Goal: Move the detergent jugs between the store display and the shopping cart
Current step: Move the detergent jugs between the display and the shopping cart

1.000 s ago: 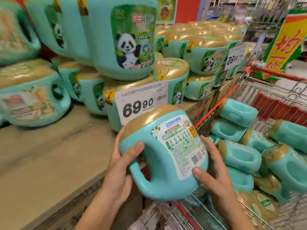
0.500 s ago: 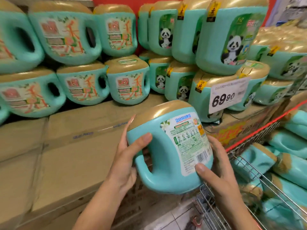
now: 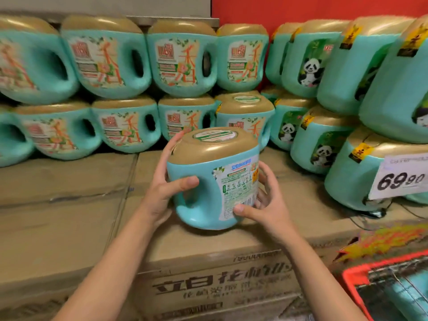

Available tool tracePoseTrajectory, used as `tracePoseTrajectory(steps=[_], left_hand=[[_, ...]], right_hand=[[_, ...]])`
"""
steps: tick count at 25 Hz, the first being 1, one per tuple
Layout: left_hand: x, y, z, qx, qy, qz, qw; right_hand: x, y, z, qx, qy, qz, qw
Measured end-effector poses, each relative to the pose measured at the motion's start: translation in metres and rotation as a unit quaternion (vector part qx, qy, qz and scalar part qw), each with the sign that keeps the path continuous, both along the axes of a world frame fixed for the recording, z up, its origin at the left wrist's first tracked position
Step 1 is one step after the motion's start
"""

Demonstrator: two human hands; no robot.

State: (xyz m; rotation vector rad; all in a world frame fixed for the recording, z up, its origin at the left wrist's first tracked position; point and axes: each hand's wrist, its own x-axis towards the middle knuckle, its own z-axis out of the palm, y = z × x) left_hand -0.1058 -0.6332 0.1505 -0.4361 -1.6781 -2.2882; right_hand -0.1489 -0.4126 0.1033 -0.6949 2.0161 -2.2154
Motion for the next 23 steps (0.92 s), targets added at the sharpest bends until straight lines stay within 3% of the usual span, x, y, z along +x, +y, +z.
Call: tracePoseTrajectory(steps=[4, 6, 9, 14, 17, 21, 23], left_hand=[[-0.002, -0.01, -0.006, -0.041, 0.007, -0.006, 0.999], [0.0, -0.005, -0.007, -0.06, 0.012, 0.0, 0.998], [0.003, 0.021, -0.011, -0.073, 0.013, 0.086, 0.994], [0.021, 0.066, -0.012, -0.021, 0.019, 0.065, 0.998], [0.033, 0.077, -0.015, -0.059, -0.012, 0.147, 0.987], [0.009, 0.049, -0.004, -0.034, -0.061, 0.247, 0.967], [-0.016, 0.029, 0.002, -0.084, -0.081, 0.21, 0.971]], right_hand=[[-0.005, -0.007, -0.007, 0.035, 0.011, -0.006, 0.999], [-0.002, -0.006, -0.004, 0.078, 0.04, -0.056, 0.995], [0.008, 0.001, 0.01, 0.149, 0.081, -0.142, 0.975], [0.043, -0.009, 0.032, 0.173, 0.127, -0.094, 0.972], [0.045, -0.012, 0.039, 0.174, 0.101, -0.112, 0.973], [0.024, 0.002, 0.041, 0.148, 0.104, -0.145, 0.973], [0.01, 0.016, 0.043, 0.127, 0.074, -0.078, 0.986]])
